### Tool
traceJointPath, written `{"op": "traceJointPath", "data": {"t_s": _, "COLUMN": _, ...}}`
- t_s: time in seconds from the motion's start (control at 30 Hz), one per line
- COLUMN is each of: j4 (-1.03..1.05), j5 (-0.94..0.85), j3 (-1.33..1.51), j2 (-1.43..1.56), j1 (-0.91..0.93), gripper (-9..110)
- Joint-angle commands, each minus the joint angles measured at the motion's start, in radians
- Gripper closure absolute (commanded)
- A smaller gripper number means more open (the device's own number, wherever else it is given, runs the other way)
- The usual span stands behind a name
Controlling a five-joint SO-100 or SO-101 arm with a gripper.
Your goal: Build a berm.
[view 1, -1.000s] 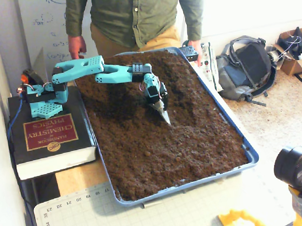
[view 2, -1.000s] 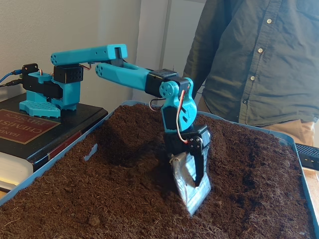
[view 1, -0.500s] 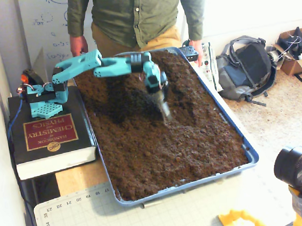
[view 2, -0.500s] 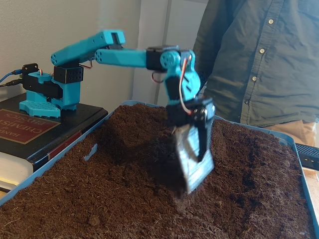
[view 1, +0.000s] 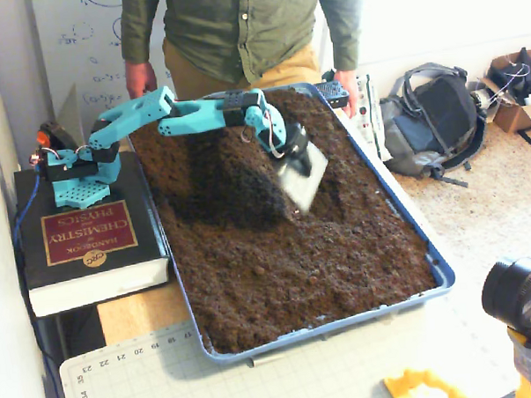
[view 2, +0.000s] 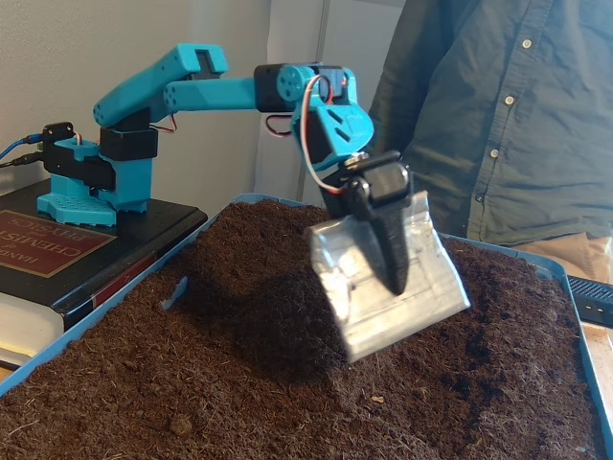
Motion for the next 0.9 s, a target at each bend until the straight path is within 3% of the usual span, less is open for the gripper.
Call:
{"op": "traceJointPath", "data": {"t_s": 0.0, "j4": 0.114, "j5": 0.081, "j3": -0.041, "j2": 0.164, "j1": 0.086, "gripper": 101}}
{"op": "traceJointPath", "data": {"t_s": 0.4, "j4": 0.466, "j5": 0.103, "j3": -0.061, "j2": 0.207, "j1": 0.199, "gripper": 101}}
{"op": "traceJointPath", "data": {"t_s": 0.87, "j4": 0.354, "j5": 0.574, "j3": -0.064, "j2": 0.144, "j1": 0.221, "gripper": 101}}
